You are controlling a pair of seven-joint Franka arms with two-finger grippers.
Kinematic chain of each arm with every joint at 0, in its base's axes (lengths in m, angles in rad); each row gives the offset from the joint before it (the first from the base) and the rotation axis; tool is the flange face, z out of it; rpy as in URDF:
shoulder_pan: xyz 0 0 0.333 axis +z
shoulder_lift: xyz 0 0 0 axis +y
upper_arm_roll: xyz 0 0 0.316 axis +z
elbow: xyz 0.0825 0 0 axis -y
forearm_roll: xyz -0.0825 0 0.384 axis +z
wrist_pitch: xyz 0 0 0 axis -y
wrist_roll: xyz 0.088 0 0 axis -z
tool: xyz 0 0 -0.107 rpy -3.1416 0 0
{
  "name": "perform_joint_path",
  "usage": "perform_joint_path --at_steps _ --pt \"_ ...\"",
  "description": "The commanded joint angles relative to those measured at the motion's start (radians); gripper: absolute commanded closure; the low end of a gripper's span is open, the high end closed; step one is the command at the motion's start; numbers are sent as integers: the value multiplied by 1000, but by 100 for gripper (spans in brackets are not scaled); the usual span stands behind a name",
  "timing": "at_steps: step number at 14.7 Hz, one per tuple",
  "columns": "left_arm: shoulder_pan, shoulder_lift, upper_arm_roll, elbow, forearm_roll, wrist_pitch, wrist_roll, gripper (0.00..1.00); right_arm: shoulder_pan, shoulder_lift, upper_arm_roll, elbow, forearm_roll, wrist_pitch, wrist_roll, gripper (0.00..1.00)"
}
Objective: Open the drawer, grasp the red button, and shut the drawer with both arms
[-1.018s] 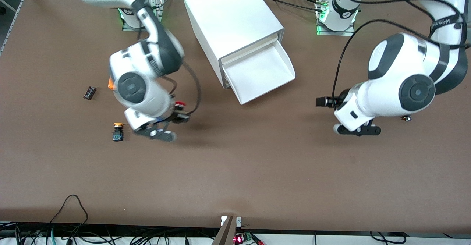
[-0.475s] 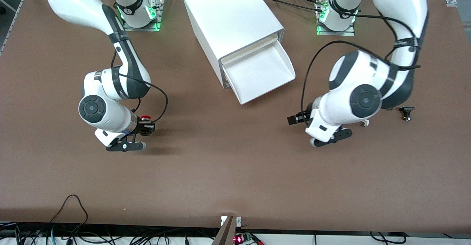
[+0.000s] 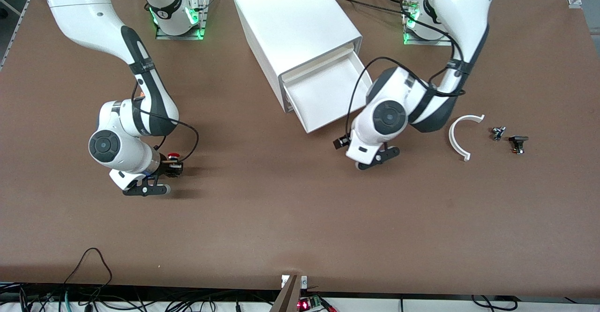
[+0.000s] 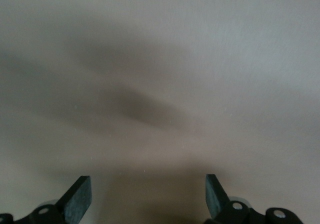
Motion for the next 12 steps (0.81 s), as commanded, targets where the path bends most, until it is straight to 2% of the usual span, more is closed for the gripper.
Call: perform_joint_path --at_steps 1,2,4,6,9,12 --pt "-10 -49 1 -73 31 14 -24 0 -33 26 11 -13 17 59 -56 99" --pt "-18 -55 -10 -86 29 14 -26 0 -39 33 11 -13 17 70 -59 94" --pt "-10 -73 -46 -116 20 14 -29 0 -47 37 11 -9 17 72 -60 69" --pt "-7 -93 -73 -150 14 14 -33 0 -45 32 11 2 17 70 -53 1" --pt "-6 -109 -114 -179 14 14 -84 0 -52 -21 10 22 17 55 -53 0" --pt "-4 -118 -168 -216 14 14 -133 0 -64 -92 10 71 14 -41 -66 0"
